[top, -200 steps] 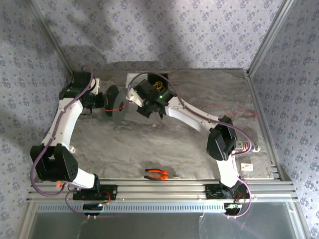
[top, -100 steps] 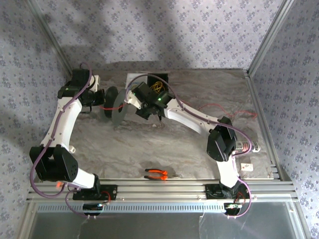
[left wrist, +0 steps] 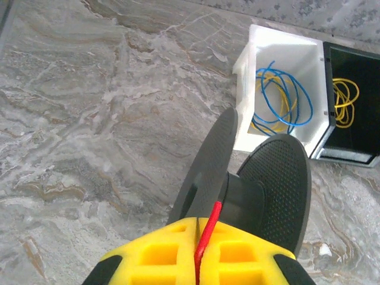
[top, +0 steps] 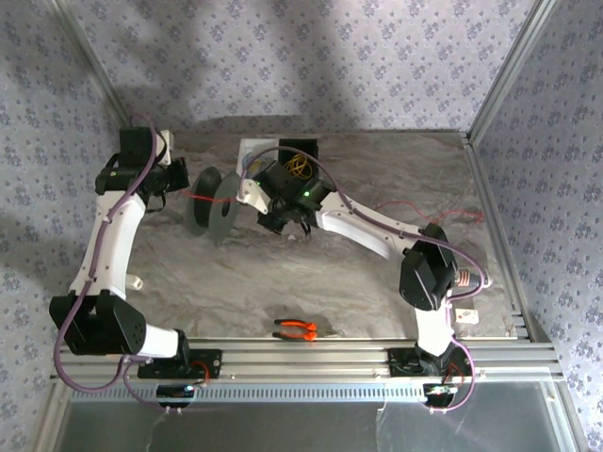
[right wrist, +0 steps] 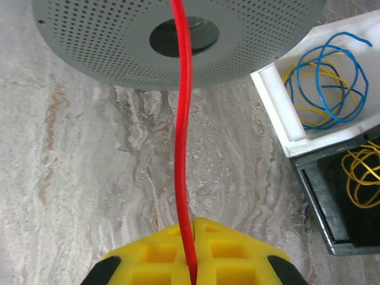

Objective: Wrap the cables

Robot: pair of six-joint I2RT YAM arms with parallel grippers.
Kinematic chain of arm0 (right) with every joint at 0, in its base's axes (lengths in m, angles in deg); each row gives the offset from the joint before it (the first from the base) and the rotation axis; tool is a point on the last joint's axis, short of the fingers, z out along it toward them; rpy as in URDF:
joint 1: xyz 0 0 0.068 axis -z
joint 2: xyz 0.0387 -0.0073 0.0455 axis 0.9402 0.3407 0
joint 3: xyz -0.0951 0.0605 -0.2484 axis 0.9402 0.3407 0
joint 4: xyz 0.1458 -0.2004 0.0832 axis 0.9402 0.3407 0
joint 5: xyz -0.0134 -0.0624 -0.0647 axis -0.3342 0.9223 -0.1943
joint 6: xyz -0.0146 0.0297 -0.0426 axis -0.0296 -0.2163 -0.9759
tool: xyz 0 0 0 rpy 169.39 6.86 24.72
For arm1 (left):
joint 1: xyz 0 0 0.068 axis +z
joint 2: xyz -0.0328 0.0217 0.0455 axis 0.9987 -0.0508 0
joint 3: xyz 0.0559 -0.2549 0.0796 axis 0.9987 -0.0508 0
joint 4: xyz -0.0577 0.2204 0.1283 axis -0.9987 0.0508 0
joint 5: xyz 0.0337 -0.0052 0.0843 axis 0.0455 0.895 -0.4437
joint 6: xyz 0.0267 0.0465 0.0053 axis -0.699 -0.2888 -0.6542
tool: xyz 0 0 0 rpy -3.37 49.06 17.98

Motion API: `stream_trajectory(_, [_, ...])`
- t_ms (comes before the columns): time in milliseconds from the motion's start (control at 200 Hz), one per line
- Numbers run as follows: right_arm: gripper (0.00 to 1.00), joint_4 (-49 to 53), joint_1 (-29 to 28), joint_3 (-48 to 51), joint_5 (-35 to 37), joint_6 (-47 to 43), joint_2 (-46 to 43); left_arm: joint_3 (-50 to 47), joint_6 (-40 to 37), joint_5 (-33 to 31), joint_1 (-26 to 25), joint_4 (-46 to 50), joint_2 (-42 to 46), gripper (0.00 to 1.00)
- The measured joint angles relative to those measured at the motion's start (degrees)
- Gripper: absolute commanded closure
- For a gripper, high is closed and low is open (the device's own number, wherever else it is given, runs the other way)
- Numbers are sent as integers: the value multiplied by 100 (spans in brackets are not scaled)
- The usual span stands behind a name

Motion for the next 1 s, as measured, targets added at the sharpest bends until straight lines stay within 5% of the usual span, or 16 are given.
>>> stream_trajectory(515, [100, -85, -219, 166, -826, -133, -15, -103, 623, -461, 111, -328, 326, 100])
stream_trajectory(760, [100, 306, -125, 170, -732, -155, 9, -98, 240, 72, 286, -236, 319, 61])
stream_trajectory(1004, [100, 675, -190, 286, -713, -216, 9, -116, -151, 308, 319, 149, 319, 50])
